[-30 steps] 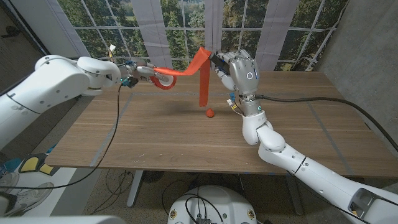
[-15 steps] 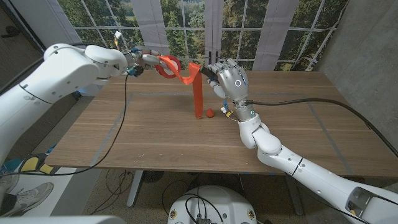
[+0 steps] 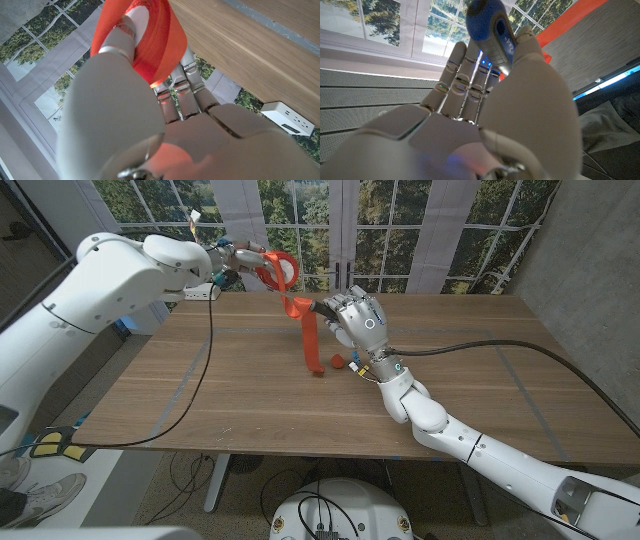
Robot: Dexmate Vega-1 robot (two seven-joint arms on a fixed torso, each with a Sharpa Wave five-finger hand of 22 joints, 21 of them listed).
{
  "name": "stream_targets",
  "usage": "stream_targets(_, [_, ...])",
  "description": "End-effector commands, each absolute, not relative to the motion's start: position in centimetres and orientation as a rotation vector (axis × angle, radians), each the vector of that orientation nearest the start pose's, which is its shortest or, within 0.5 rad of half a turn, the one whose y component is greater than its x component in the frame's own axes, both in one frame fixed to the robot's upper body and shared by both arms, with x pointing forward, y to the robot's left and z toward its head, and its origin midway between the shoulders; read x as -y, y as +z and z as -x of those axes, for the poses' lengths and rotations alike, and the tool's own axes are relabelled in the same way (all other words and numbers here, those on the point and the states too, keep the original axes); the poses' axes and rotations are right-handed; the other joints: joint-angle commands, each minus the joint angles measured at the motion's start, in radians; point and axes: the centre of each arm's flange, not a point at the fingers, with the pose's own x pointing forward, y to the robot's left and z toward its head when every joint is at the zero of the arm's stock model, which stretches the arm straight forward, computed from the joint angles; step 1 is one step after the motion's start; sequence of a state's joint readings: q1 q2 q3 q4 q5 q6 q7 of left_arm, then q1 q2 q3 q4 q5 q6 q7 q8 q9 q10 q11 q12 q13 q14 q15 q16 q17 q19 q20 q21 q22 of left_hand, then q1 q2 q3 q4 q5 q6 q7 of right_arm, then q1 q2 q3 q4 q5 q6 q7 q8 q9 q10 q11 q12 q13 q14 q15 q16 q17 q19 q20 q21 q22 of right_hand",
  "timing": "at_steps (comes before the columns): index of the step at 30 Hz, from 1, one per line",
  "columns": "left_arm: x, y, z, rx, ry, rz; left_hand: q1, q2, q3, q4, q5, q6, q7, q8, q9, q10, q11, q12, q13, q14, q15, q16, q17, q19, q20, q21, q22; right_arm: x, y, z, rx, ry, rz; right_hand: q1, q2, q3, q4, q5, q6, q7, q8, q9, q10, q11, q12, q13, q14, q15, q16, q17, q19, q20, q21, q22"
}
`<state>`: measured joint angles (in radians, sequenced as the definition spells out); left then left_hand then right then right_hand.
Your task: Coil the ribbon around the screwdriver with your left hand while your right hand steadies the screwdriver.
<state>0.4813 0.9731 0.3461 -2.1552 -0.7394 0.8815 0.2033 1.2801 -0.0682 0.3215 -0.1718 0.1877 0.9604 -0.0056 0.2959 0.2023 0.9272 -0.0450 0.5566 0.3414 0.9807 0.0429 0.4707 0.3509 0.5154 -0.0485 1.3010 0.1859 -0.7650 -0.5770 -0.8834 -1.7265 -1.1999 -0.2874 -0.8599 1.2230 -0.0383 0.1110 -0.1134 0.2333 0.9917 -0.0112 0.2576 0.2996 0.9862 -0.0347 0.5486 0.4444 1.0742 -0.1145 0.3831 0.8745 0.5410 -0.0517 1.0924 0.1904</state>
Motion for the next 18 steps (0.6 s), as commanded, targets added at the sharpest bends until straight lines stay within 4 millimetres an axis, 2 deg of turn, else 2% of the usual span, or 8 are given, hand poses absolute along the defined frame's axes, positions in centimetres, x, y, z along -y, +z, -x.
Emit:
stream_targets(1, [-24.5,23.3,-48.9,0.431,-0.122,-0.545,0.132,0.138,0.007,0.009,0.004,0.097,0.072,0.001,0.049,0.025,-0.02,-0.002,0.272,0.287,-0.278,-0.007,0.344,0.0,-0.028,0.006,0.002,6.7,-1.1,-51.1,1.575,-0.54,1.469,0.164,0.171,0.0,0.005,0.006,0.098,-0.091,0.0,0.002,0.024,-0.024,0.001,0.075,0.078,-0.112,-0.003,0.004,-0.001,-0.151,0.008,0.002])
stream_targets(6, [-23.4,24.0,-48.6,0.464,-0.115,-0.559,0.132,0.138,0.007,0.009,0.004,0.099,0.072,-0.001,0.049,0.026,-0.018,-0.004,0.272,0.286,-0.278,-0.012,0.344,-0.002,-0.028,0.008,0.0,6.3,-1.2,-51.8,1.565,-0.514,1.482,0.164,0.171,-0.001,0.005,0.007,0.096,-0.092,-0.002,0.002,0.023,-0.025,-0.001,0.076,0.079,-0.112,-0.004,0.006,-0.003,-0.151,0.011,0.002])
stream_targets(11, [-22.7,24.1,-48.7,0.468,-0.184,-0.533,0.131,0.138,0.007,0.009,0.004,0.099,0.07,-0.004,0.049,0.025,-0.019,-0.005,0.277,0.291,-0.278,-0.012,0.348,-0.003,-0.028,0.01,-0.001,5.5,-1.2,-52.7,1.513,-0.48,1.555,0.165,0.172,-0.003,0.006,0.007,0.097,-0.092,-0.003,0.002,0.025,-0.025,-0.002,0.076,0.08,-0.112,-0.005,0.007,-0.006,-0.151,0.015,0.002])
stream_targets(18, [-22.2,24.7,-47.5,0.509,-0.2,-0.539,0.131,0.138,0.007,0.009,0.004,0.099,0.072,-0.006,0.049,0.026,-0.016,-0.007,0.277,0.292,-0.278,-0.015,0.349,-0.003,-0.028,0.012,-0.002,5.3,-1.5,-53.9,1.476,-0.432,1.549,0.165,0.173,-0.004,0.007,0.008,0.1,-0.09,-0.003,0.002,0.028,-0.022,-0.006,0.073,0.083,-0.112,-0.006,0.008,-0.008,-0.15,0.019,0.001])
